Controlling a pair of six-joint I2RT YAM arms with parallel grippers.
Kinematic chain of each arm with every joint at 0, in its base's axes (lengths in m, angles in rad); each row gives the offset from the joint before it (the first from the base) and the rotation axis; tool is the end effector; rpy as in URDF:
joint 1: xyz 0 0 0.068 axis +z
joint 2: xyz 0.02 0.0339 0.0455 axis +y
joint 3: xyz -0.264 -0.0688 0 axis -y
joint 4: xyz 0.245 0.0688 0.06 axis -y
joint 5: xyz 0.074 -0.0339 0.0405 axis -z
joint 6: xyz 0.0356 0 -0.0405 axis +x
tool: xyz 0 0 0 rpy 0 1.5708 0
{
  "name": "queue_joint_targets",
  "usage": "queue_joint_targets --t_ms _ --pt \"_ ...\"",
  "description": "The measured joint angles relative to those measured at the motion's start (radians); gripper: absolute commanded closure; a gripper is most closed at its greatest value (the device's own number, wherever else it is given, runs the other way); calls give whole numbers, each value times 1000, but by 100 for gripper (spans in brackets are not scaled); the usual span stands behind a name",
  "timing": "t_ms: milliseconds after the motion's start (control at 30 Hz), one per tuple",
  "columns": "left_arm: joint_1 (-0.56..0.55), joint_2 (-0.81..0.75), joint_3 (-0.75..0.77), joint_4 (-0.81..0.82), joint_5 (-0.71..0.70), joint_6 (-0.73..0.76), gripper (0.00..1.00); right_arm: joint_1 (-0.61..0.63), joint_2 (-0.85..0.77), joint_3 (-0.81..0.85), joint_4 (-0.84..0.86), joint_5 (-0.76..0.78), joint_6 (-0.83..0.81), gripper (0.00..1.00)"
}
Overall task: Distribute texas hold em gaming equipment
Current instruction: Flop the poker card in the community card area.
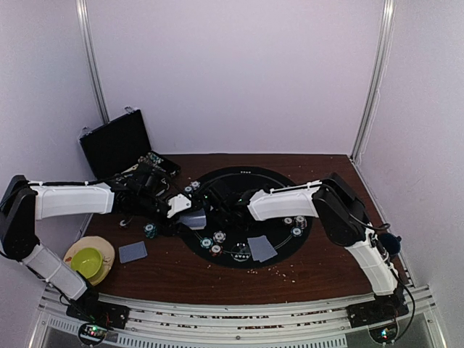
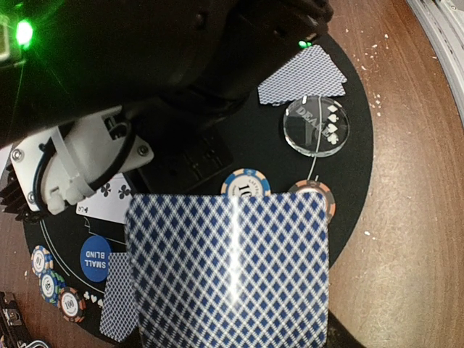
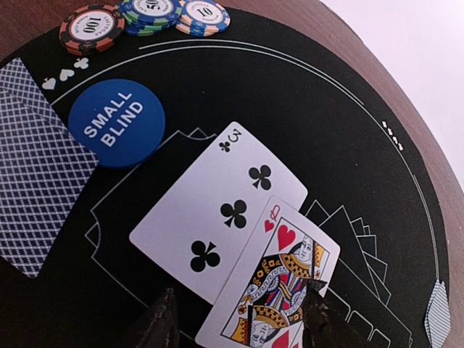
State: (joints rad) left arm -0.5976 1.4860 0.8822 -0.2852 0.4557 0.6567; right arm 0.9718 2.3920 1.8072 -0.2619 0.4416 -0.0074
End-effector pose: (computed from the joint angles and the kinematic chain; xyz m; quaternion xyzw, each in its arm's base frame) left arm 0.2393 -0.1818 0.2046 0.5999 0.6991 -0.2032 0.3318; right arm 0.3063 0.4217 0.1286 -0.3607 0.8418 -0.0212 0.4012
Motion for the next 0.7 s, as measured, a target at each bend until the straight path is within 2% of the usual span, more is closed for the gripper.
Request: queue_joint_targets --t_ms 100,367,533,700 --pt "0 0 0 0 0 0 48 6 0 0 -5 0 3 40" --pt "0 0 0 0 0 0 48 8 -47 -2 -50 -23 41 12" --pt "0 0 0 0 1 0 48 10 -204 -74 -63 -27 68 0" --pt "0 0 0 0 2 0 48 10 -394 -172 -41 0 74 0"
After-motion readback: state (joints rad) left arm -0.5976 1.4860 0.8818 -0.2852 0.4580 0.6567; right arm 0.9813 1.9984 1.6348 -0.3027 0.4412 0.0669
